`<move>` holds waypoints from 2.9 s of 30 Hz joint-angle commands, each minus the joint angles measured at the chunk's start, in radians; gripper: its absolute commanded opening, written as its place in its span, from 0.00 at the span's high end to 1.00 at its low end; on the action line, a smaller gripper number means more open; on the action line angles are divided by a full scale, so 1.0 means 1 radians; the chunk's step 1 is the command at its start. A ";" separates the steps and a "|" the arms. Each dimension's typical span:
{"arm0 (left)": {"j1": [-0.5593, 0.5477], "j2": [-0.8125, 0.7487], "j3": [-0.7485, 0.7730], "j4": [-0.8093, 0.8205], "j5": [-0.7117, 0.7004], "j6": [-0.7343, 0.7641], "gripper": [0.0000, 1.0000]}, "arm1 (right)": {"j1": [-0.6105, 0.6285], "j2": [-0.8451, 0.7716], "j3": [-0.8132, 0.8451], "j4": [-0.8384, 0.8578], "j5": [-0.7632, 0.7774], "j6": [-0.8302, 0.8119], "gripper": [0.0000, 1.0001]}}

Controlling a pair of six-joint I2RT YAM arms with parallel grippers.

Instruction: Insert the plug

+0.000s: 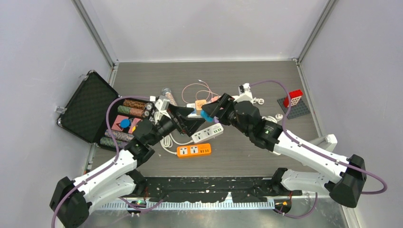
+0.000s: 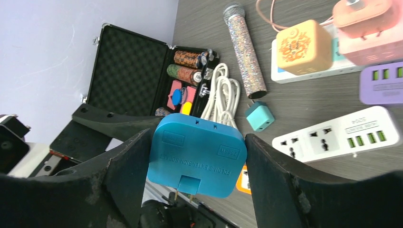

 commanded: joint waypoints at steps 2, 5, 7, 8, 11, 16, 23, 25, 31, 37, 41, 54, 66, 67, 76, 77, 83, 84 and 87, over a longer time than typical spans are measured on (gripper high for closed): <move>-0.022 0.012 0.027 0.099 -0.085 0.028 0.05 | 0.056 0.022 0.077 0.081 0.088 0.101 0.41; -0.028 0.005 0.024 0.067 -0.128 0.029 0.09 | 0.066 0.027 0.082 0.094 0.089 0.122 0.40; -0.031 0.002 0.023 0.060 -0.140 0.027 0.12 | 0.069 0.043 0.096 0.090 0.089 0.118 0.39; -0.032 0.004 0.022 0.060 -0.145 0.025 0.14 | 0.071 0.048 0.114 0.070 0.091 0.116 0.39; -0.033 0.030 0.034 0.061 -0.148 -0.001 0.20 | 0.074 0.068 0.138 0.048 0.094 0.111 0.38; -0.034 0.044 0.034 0.067 -0.156 -0.028 0.37 | 0.078 0.072 0.143 0.041 0.101 0.128 0.35; -0.032 0.042 0.045 0.069 -0.115 0.008 0.48 | 0.077 0.070 0.155 0.022 0.075 0.108 0.33; -0.033 0.041 0.051 0.059 -0.103 0.016 0.50 | 0.077 0.073 0.159 0.015 0.065 0.094 0.33; -0.032 0.036 0.072 0.017 -0.105 0.002 0.48 | 0.077 0.089 0.151 0.028 0.036 0.064 0.30; -0.032 0.042 0.085 -0.014 -0.131 -0.017 0.51 | 0.080 0.105 0.158 0.034 0.026 0.038 0.29; -0.032 0.049 0.089 -0.033 -0.126 0.011 0.83 | 0.081 0.099 0.165 0.019 0.016 0.006 0.14; -0.032 -0.057 -0.071 0.152 -0.033 0.325 1.00 | 0.069 0.001 0.128 -0.030 -0.059 -0.072 0.05; -0.033 -0.121 -0.169 0.332 0.010 0.485 1.00 | 0.063 0.096 0.113 0.048 -0.229 0.080 0.03; -0.032 -0.123 -0.176 0.342 0.017 0.488 1.00 | 0.063 0.106 0.116 0.051 -0.237 0.084 0.02; -0.032 -0.174 -0.207 0.356 0.050 0.504 1.00 | 0.056 0.082 0.077 0.140 -0.254 0.087 0.13; -0.032 -0.178 -0.210 0.356 0.050 0.504 1.00 | 0.056 0.075 0.075 0.143 -0.255 0.083 0.13; -0.032 -0.188 -0.201 0.333 0.077 0.502 1.00 | 0.035 0.056 0.066 0.160 -0.338 0.054 0.28; -0.032 -0.187 -0.197 0.327 0.076 0.502 1.00 | 0.034 0.056 0.070 0.159 -0.348 0.038 0.31; -0.032 -0.186 -0.187 0.316 0.082 0.500 1.00 | 0.033 0.054 0.078 0.148 -0.362 0.014 0.52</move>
